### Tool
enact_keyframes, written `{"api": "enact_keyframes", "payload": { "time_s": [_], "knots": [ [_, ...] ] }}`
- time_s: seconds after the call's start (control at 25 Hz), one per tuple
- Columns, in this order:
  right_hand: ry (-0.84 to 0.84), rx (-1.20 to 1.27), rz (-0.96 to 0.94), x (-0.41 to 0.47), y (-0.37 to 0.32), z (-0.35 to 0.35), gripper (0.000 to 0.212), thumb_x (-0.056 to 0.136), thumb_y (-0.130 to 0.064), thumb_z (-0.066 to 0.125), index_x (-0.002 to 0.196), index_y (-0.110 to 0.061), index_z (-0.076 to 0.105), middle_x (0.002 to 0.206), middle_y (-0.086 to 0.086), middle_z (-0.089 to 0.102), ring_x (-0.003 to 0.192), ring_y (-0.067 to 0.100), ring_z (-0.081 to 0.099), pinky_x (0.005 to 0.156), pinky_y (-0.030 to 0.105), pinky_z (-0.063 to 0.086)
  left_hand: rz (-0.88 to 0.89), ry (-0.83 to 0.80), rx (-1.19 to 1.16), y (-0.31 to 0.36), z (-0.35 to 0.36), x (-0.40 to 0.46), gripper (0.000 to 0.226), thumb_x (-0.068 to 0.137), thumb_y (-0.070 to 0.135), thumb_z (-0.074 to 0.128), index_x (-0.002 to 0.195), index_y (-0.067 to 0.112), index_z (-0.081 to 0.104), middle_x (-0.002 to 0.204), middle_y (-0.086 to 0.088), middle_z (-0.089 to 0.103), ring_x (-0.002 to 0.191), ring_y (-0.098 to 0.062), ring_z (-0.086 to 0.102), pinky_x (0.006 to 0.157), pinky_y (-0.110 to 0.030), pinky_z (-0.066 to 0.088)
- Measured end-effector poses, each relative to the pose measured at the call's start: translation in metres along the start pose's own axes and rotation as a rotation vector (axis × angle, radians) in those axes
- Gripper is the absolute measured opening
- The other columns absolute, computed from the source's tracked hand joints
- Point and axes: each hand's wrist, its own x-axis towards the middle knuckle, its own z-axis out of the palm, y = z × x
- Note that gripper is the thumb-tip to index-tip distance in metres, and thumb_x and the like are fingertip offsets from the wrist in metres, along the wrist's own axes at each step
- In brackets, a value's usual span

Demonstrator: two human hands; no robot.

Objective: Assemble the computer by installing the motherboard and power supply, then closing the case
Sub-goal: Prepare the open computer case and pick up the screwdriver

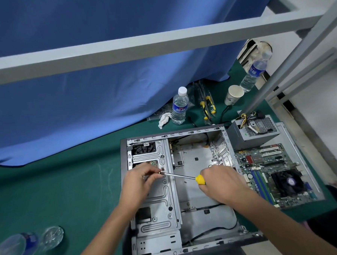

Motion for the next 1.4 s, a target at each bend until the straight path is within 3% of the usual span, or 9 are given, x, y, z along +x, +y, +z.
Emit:
{"api": "enact_keyframes", "payload": {
  "time_s": [0.2,0.32,0.44,0.56,0.72,0.88,1.0,1.16,1.4],
  "knots": [
    [0.000,0.099,-0.062,0.002,-0.010,-0.006,0.013,0.091,-0.032,0.053,0.093,-0.023,0.043,0.095,0.002,0.063,0.073,0.025,0.053,0.062,0.033,0.038,0.087,-0.083,0.249,-0.012,-0.006,-0.001,0.012,0.082,0.006,0.079,0.090,0.015,0.077,0.084,0.008,0.071,0.076,-0.007,0.063,0.068,-0.013,0.045],
    [-0.225,0.518,-0.037,0.007,0.001,-0.020,0.025,0.083,-0.030,0.062,0.101,-0.031,0.045,0.103,-0.004,0.051,0.077,0.016,0.059,0.067,0.033,0.044,-0.005,-0.061,0.217,-0.017,-0.004,-0.010,0.009,0.082,0.012,0.080,0.089,0.017,0.077,0.085,0.011,0.070,0.074,-0.005,0.062,0.070,-0.020,0.053],
    [-0.375,1.053,0.038,0.009,0.016,-0.033,0.032,0.081,-0.004,0.060,0.106,-0.024,0.052,0.100,0.003,0.056,0.069,0.016,0.071,0.068,0.036,0.051,-0.069,-0.040,0.198,-0.018,-0.006,-0.011,0.008,0.082,0.018,0.080,0.087,0.016,0.075,0.085,0.009,0.070,0.074,-0.010,0.065,0.072,-0.034,0.056],
    [-0.260,1.450,0.145,0.010,0.018,-0.032,0.030,0.082,0.009,0.064,0.106,-0.007,0.054,0.090,0.015,0.066,0.073,0.039,0.072,0.070,0.045,0.060,-0.102,-0.027,0.234,-0.020,-0.009,-0.009,0.007,0.081,0.018,0.081,0.087,0.017,0.076,0.082,0.012,0.069,0.070,-0.008,0.063,0.067,-0.027,0.053],
    [-0.043,1.715,0.447,0.011,0.003,-0.012,0.017,0.091,-0.009,0.068,0.095,-0.006,0.052,0.075,0.019,0.071,0.067,0.038,0.072,0.058,0.040,0.061,-0.143,-0.120,0.263,-0.024,-0.007,-0.017,0.005,0.084,0.019,0.078,0.088,0.021,0.077,0.083,0.017,0.067,0.073,0.000,0.059,0.067,-0.014,0.045],
    [-0.082,1.937,0.521,0.008,0.004,-0.001,0.010,0.090,0.000,0.057,0.094,-0.005,0.049,0.081,0.025,0.067,0.071,0.042,0.070,0.067,0.046,0.061,-0.185,-0.114,0.290,-0.025,-0.005,-0.018,0.005,0.085,0.018,0.077,0.088,0.022,0.077,0.080,0.019,0.066,0.072,0.000,0.059,0.064,-0.013,0.041],
    [-0.038,1.956,0.521,0.004,0.007,0.001,0.014,0.092,-0.007,0.064,0.097,-0.002,0.052,0.091,0.025,0.069,0.074,0.040,0.072,0.064,0.040,0.061,-0.196,-0.124,0.308,-0.025,-0.004,-0.018,0.005,0.086,0.018,0.076,0.089,0.022,0.077,0.079,0.022,0.063,0.070,0.005,0.056,0.064,-0.008,0.039],
    [0.178,1.640,0.521,0.005,0.010,0.001,0.027,0.090,-0.029,0.071,0.101,-0.006,0.061,0.092,0.017,0.070,0.056,0.019,0.065,0.064,0.036,0.061,-0.192,-0.131,0.324,-0.022,-0.001,-0.017,0.006,0.088,0.017,0.074,0.088,0.023,0.076,0.082,0.019,0.065,0.073,0.001,0.056,0.063,-0.007,0.036],
    [0.278,1.526,0.319,0.014,0.014,-0.024,0.014,0.089,-0.016,0.070,0.102,-0.022,0.068,0.090,0.009,0.066,0.068,0.017,0.069,0.079,0.036,0.061,-0.223,-0.086,0.323,-0.016,0.001,-0.001,0.003,0.086,0.023,0.076,0.085,0.024,0.073,0.075,0.018,0.064,0.066,-0.001,0.057,0.060,-0.023,0.043]
  ]
}}
